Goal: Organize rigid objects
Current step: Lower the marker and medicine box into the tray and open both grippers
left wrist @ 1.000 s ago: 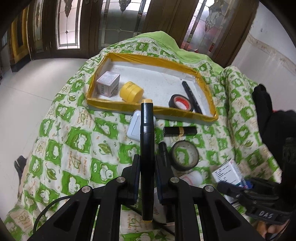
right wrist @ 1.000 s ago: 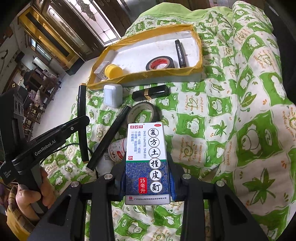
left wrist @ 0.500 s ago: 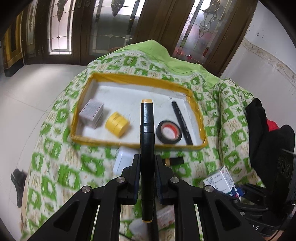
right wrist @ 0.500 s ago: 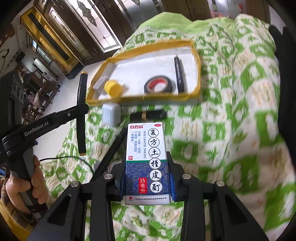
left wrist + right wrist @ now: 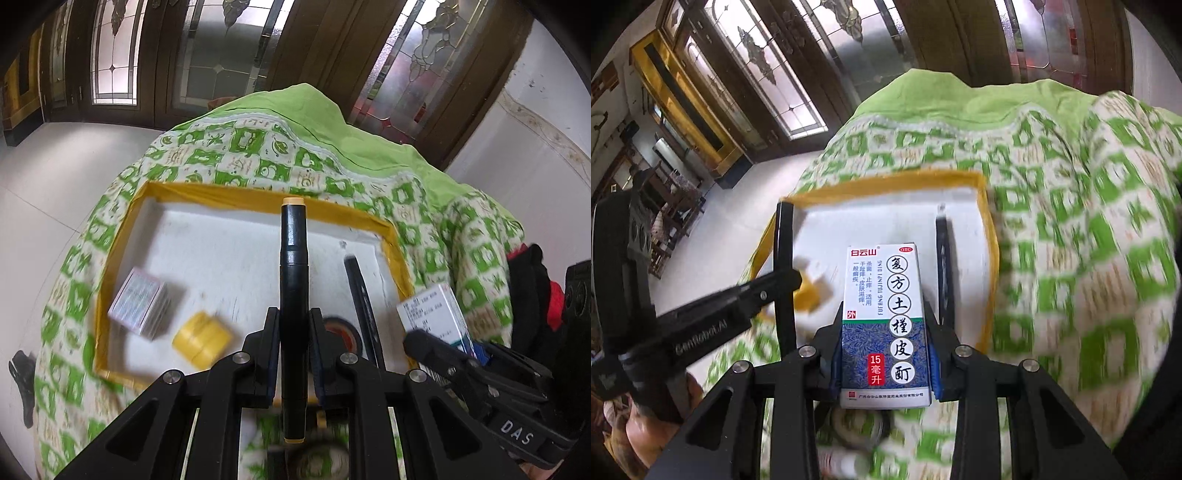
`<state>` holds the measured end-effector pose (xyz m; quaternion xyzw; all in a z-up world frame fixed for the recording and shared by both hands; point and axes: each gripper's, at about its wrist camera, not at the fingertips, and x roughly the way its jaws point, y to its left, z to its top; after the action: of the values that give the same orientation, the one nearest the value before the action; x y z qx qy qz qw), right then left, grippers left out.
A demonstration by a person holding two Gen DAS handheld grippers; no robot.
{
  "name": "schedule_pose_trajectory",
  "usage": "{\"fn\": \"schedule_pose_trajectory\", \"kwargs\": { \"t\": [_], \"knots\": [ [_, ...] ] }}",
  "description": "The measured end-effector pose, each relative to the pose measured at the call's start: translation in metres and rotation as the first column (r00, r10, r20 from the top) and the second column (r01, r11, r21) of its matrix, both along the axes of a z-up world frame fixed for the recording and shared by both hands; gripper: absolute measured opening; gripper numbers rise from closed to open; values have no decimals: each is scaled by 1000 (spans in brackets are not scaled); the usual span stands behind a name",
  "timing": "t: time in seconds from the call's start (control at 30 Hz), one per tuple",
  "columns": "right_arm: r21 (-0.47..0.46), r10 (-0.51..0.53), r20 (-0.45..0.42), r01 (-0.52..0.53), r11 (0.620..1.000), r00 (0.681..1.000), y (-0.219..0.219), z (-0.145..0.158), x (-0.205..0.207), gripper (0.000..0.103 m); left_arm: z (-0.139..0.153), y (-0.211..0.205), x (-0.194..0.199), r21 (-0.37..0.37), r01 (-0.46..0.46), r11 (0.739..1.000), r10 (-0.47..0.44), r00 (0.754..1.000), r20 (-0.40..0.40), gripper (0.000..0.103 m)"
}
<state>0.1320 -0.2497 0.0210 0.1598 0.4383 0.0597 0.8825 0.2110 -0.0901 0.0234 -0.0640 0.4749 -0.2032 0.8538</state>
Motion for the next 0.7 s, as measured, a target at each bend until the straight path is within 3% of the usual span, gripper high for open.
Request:
{"fn": "schedule_pose_trajectory", "kwargs": {
  "t": [0.4, 0.7],
  "knots": [
    [11, -43, -30, 44, 999, 999, -2, -40, 88, 33, -43, -9, 41, 80, 11, 997, -8, 999, -37, 14],
    [-70, 3, -52, -7, 998, 999, 14, -65, 109, 34, -62, 8, 44, 92, -2, 996, 8, 998, -66, 14]
  ]
}}
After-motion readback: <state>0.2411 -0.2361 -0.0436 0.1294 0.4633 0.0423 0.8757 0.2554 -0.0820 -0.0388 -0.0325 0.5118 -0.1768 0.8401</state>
